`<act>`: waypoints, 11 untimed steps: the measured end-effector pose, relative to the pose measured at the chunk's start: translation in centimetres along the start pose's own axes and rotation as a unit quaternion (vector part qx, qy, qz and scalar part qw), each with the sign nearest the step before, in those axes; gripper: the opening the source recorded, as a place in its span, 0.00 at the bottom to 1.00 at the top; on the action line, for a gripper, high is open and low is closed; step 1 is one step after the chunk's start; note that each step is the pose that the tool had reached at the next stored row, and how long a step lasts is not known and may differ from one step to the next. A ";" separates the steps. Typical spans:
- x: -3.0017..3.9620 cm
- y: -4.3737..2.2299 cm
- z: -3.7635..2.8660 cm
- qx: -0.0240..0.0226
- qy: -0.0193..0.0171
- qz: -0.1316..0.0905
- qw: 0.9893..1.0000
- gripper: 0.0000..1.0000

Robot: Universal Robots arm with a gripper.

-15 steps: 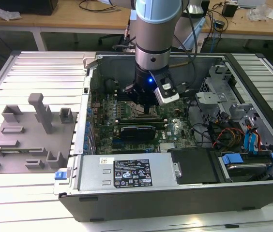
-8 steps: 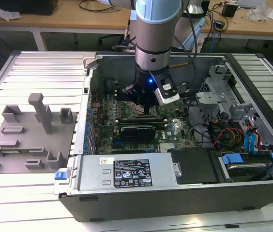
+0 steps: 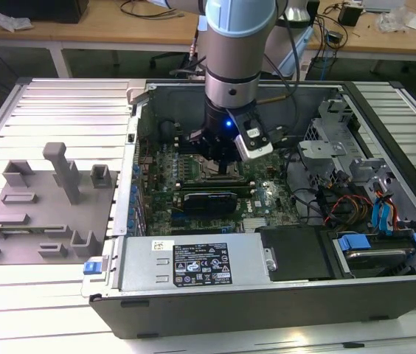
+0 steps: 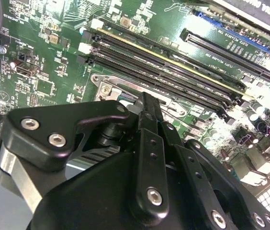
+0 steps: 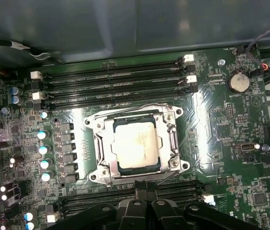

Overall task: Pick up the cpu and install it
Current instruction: 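Install the second cpu locking lever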

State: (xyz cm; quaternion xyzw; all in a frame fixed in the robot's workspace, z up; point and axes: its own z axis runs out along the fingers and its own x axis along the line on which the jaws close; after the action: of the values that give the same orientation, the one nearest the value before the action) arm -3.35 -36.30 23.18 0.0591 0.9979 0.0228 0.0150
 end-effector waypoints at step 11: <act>1.54 -0.21 0.54 0.000 0.000 0.000 1.000 0.11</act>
State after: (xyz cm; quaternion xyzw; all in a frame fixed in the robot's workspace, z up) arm -4.88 -36.30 22.59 0.0591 0.9979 0.0228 0.0153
